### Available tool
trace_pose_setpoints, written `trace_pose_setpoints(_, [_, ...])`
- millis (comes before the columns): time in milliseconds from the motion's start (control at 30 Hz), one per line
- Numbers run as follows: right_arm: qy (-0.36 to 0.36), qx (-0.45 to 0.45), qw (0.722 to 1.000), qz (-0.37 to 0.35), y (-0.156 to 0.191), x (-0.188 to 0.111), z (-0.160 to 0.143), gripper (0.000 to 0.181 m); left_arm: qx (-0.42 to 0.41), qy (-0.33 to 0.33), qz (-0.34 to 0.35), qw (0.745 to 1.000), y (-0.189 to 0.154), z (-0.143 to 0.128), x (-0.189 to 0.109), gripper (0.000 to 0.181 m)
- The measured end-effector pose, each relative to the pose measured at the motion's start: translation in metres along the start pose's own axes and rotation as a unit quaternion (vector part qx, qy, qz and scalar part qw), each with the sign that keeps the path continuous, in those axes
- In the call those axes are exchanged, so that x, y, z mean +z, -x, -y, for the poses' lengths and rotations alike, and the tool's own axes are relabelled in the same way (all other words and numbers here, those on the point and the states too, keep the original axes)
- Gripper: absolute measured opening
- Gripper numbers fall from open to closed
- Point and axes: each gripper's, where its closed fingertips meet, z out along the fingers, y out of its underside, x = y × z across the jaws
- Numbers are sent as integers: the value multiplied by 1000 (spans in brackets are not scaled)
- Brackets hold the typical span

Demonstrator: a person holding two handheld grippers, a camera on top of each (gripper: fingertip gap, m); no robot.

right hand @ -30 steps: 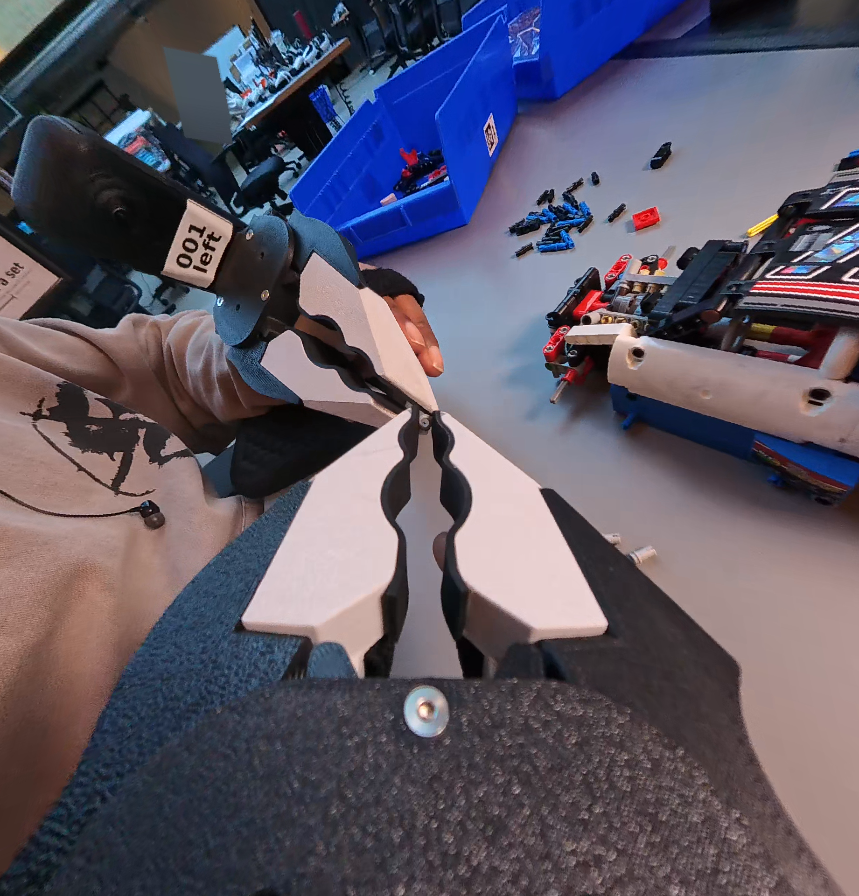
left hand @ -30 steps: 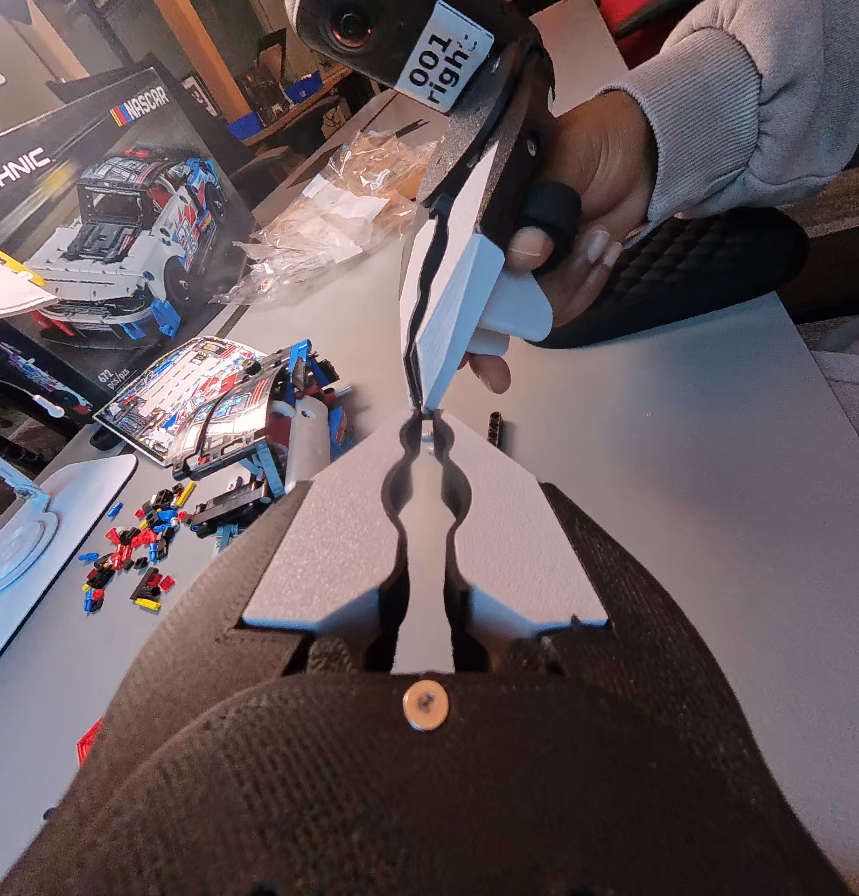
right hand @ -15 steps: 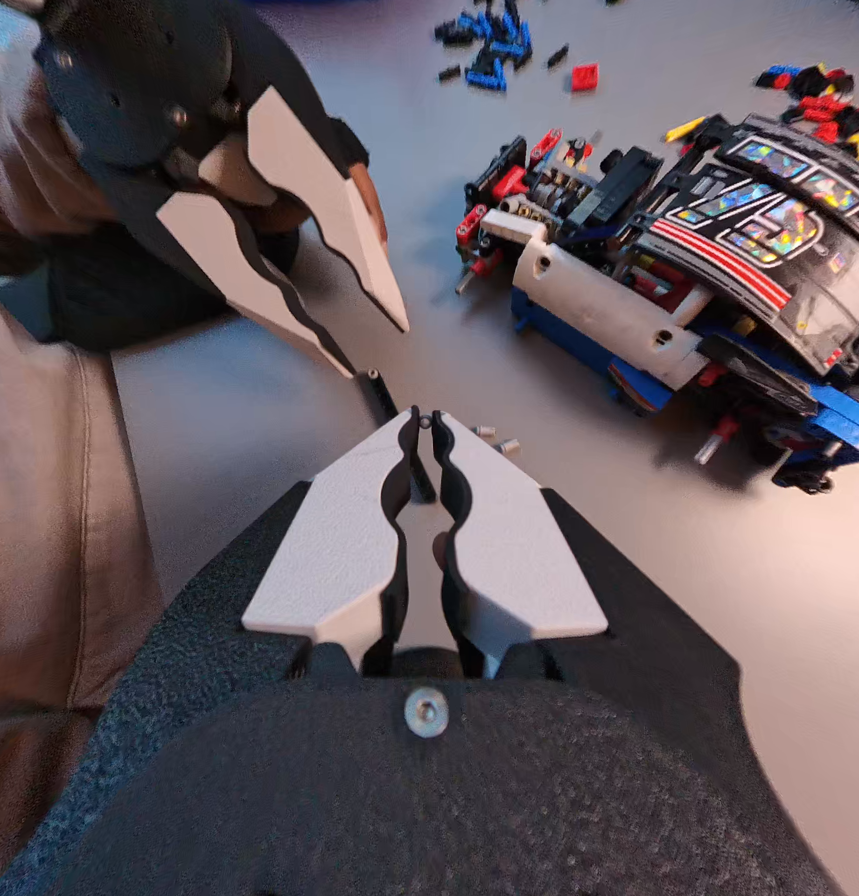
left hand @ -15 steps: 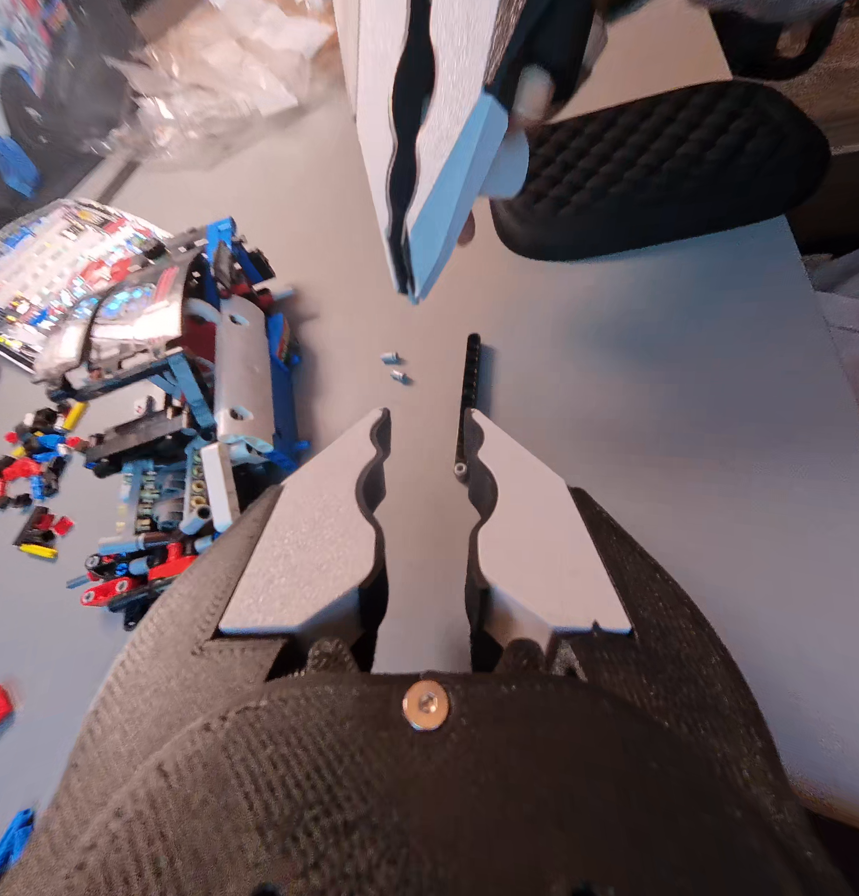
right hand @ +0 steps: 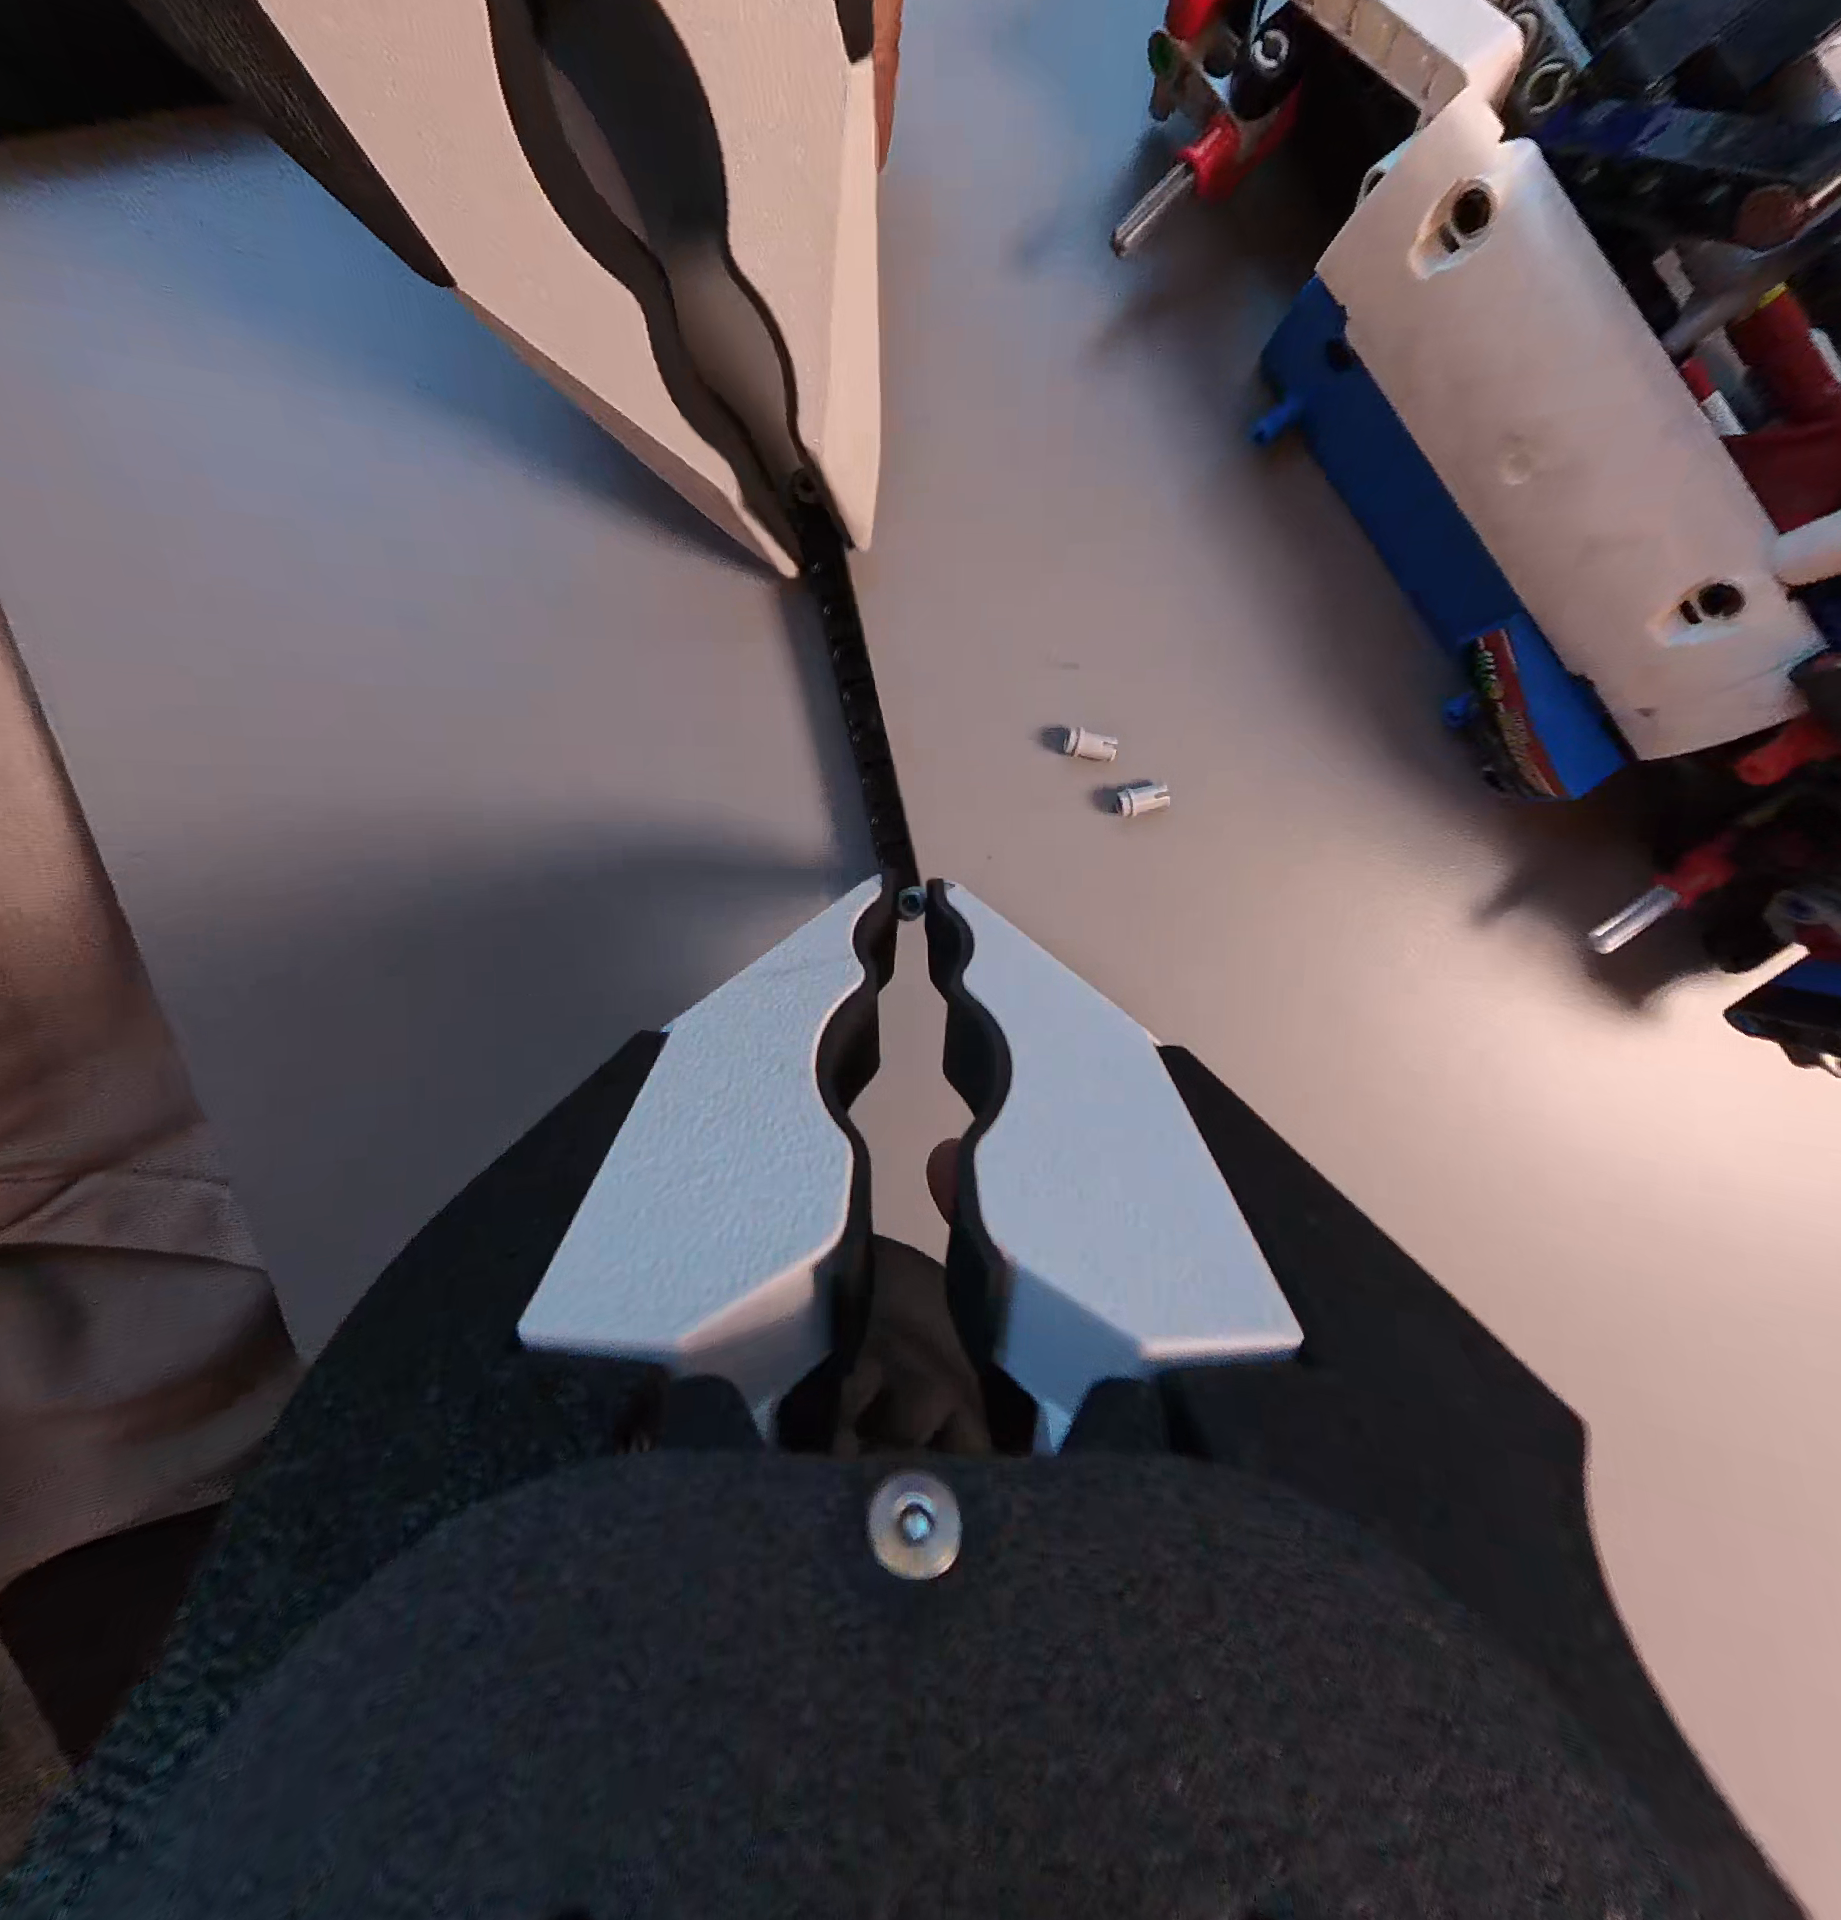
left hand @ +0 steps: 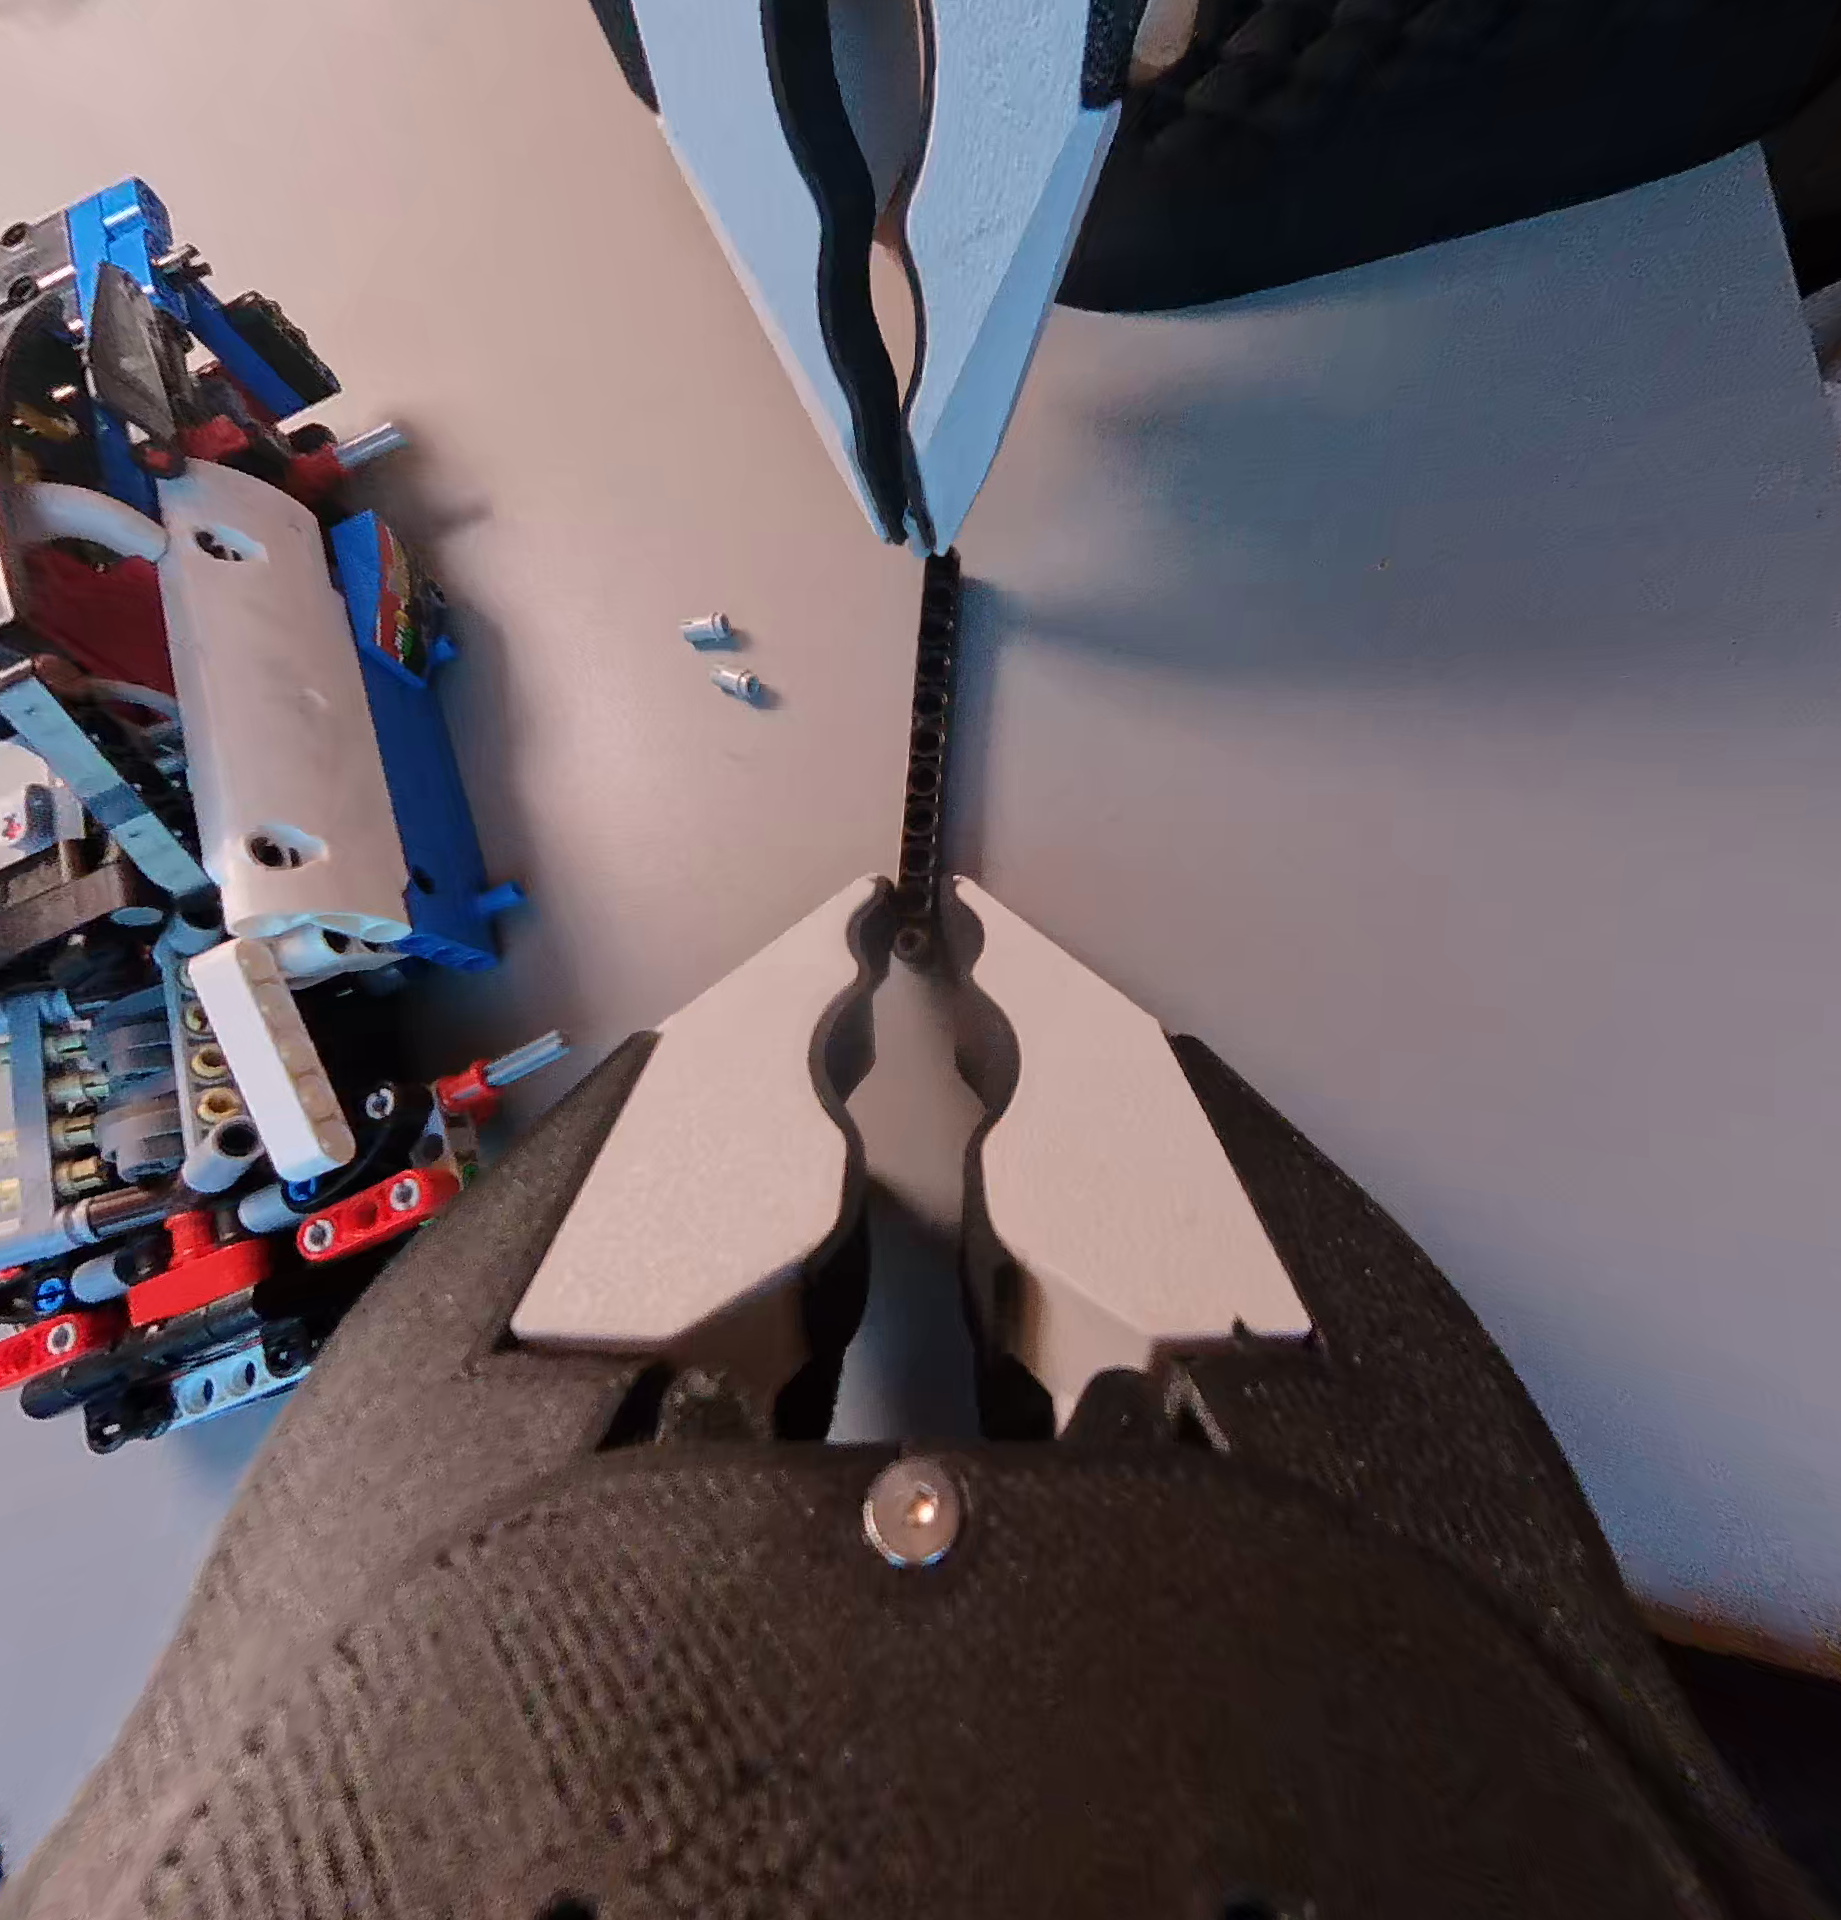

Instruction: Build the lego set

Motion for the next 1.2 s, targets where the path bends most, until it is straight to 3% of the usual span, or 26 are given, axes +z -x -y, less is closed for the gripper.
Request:
trace_pose_setpoints(33, [1, 0, 1000, 2, 1, 1, -1, 3, 2, 0, 2, 1000, 0, 0, 0, 7])
trace_pose_setpoints(433, [-25, -15, 1000, 0, 1, 4, -1, 3, 7, 0, 0, 1000, -2, 0, 0, 7])
trace_pose_setpoints(933, [40, -56, 998, 3, 0, 7, -2, 3, 2, -1, -12, 1000, -4, 0, 1, 7])
trace_pose_setpoints(1200, [-19, -55, 998, 1, 0, 7, -4, 3, 2, -1, -13, 1000, -5, 0, 1, 7])
